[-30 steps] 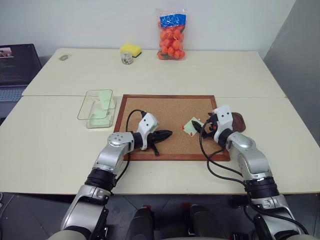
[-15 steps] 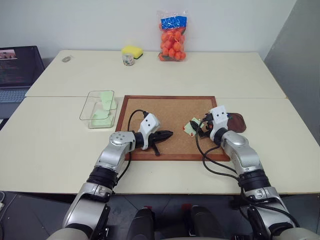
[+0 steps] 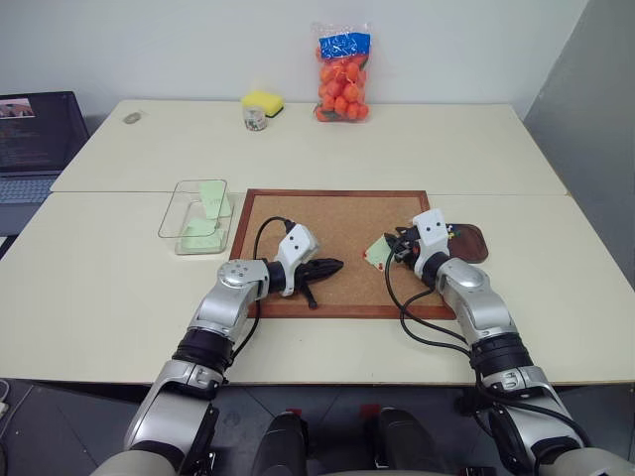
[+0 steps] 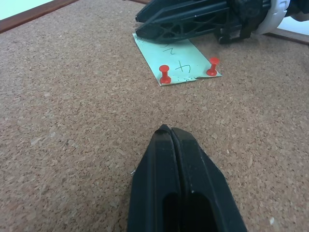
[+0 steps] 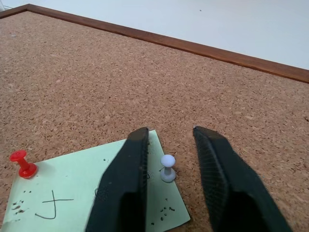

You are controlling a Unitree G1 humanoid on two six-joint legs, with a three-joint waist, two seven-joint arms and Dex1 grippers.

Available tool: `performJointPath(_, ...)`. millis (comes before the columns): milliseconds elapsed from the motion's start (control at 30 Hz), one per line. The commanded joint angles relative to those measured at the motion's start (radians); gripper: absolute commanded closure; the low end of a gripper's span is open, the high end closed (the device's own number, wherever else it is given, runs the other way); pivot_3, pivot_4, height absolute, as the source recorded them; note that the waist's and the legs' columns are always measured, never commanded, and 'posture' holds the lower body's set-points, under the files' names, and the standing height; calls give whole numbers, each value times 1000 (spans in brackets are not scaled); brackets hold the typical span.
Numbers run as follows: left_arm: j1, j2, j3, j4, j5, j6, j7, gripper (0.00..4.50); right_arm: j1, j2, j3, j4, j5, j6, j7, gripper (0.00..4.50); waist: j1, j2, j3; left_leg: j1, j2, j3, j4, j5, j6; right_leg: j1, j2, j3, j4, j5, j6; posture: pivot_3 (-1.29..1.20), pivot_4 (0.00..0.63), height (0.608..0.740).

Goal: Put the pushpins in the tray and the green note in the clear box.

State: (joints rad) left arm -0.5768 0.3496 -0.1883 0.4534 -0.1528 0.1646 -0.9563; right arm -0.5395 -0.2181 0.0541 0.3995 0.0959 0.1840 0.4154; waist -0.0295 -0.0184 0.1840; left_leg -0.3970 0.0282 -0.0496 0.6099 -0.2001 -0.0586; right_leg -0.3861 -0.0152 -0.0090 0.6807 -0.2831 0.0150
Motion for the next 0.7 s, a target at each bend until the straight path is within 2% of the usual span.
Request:
performJointPath(33, 15, 15, -11, 55, 41, 15, 15, 4500, -15, 3, 5, -8, -6, -17, 17, 4032, 0, 0, 0, 0, 0, 0, 0, 0, 0, 0, 0, 0, 0, 0, 0, 0, 150, 740)
performJointPath(133, 20, 17, -10, 55, 42, 12, 16, 4500, -9, 2, 5, -11, -5, -15, 19, 4492, 0, 0, 0, 0, 0, 0, 0, 0, 0, 0, 0, 0, 0, 0, 0, 0, 150, 740)
performJointPath(367, 25, 18, -11, 47, 41, 12, 18, 4500, -9, 8, -11, -29, 12, -22, 17, 4492, 0, 0, 0, 1, 0, 0, 0, 0, 0, 0, 0, 0, 0, 0, 0, 0, 150, 740)
performJointPath(700, 34, 22, -20, 39, 46, 25, 11, 4500, 23, 12, -67, -179, 92, 0, 32, 4492, 0, 0, 0, -2, 0, 0, 0, 0, 0, -1, 0, 0, 0, 0, 0, 0, 150, 740)
